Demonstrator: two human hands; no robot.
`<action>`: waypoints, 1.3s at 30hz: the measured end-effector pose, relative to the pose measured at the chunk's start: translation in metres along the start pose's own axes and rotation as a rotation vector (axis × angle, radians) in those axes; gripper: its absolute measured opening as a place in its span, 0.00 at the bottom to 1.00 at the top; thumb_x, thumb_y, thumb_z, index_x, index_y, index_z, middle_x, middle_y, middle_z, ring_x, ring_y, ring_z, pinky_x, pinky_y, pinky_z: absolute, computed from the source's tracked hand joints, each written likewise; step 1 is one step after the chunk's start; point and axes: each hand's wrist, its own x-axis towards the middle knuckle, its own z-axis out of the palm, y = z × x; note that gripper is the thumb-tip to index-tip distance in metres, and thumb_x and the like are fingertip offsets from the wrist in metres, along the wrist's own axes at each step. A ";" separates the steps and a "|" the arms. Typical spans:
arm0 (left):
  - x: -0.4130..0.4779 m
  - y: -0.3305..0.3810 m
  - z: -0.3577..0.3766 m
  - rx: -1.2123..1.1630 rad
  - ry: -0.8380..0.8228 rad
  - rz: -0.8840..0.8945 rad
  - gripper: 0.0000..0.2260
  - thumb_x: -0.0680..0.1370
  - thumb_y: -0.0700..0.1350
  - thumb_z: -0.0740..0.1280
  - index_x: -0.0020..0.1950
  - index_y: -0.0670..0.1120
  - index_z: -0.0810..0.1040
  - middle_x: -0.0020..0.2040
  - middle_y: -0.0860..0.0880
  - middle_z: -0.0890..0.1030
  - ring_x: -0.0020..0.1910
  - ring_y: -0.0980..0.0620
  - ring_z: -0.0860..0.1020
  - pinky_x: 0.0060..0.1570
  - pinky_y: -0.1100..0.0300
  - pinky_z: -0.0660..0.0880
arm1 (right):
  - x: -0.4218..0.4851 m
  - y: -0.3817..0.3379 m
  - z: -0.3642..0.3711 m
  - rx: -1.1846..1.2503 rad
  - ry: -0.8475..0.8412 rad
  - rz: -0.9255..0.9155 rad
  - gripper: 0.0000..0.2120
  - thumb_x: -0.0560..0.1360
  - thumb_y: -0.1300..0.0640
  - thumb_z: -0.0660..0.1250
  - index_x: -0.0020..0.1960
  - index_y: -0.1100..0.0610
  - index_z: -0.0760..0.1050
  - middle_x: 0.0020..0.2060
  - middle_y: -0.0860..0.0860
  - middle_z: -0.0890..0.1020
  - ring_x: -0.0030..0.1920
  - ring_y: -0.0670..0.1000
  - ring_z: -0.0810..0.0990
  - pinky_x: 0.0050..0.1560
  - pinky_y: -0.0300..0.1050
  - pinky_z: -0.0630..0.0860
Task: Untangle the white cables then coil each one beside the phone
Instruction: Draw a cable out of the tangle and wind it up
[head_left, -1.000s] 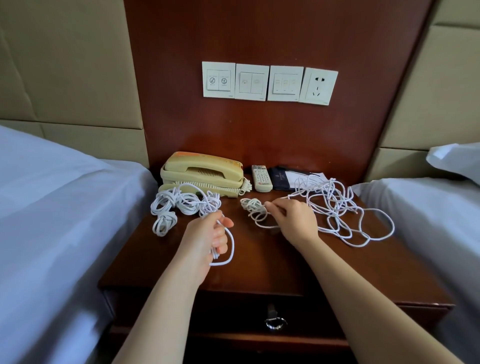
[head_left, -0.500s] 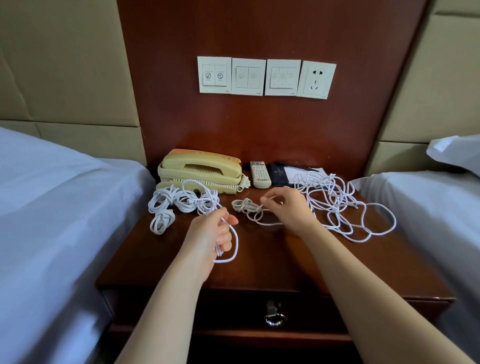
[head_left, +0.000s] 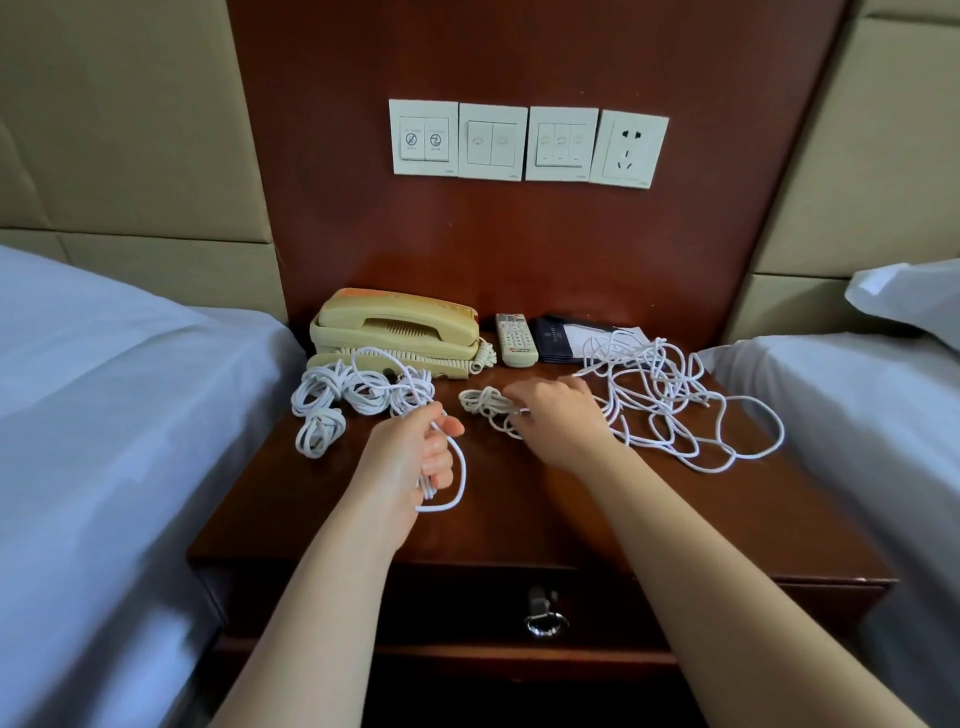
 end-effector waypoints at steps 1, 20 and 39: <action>-0.001 0.000 -0.002 -0.002 0.004 0.005 0.16 0.82 0.41 0.54 0.36 0.39 0.70 0.16 0.53 0.59 0.13 0.59 0.58 0.16 0.71 0.57 | 0.001 -0.006 -0.001 0.055 -0.006 -0.018 0.12 0.80 0.52 0.57 0.62 0.53 0.72 0.55 0.52 0.80 0.57 0.55 0.76 0.63 0.49 0.62; 0.000 0.004 -0.002 0.072 -0.109 0.018 0.18 0.82 0.42 0.55 0.34 0.39 0.71 0.18 0.54 0.58 0.15 0.58 0.57 0.18 0.67 0.55 | 0.026 -0.047 -0.014 0.393 0.123 0.110 0.09 0.78 0.55 0.61 0.50 0.57 0.78 0.40 0.51 0.82 0.43 0.56 0.80 0.42 0.46 0.72; -0.002 -0.021 0.060 0.354 -0.217 0.197 0.19 0.84 0.48 0.53 0.46 0.40 0.79 0.19 0.55 0.59 0.18 0.58 0.59 0.21 0.66 0.59 | -0.068 0.071 -0.091 0.789 0.110 0.384 0.08 0.77 0.54 0.65 0.55 0.54 0.75 0.22 0.43 0.70 0.21 0.42 0.65 0.25 0.37 0.63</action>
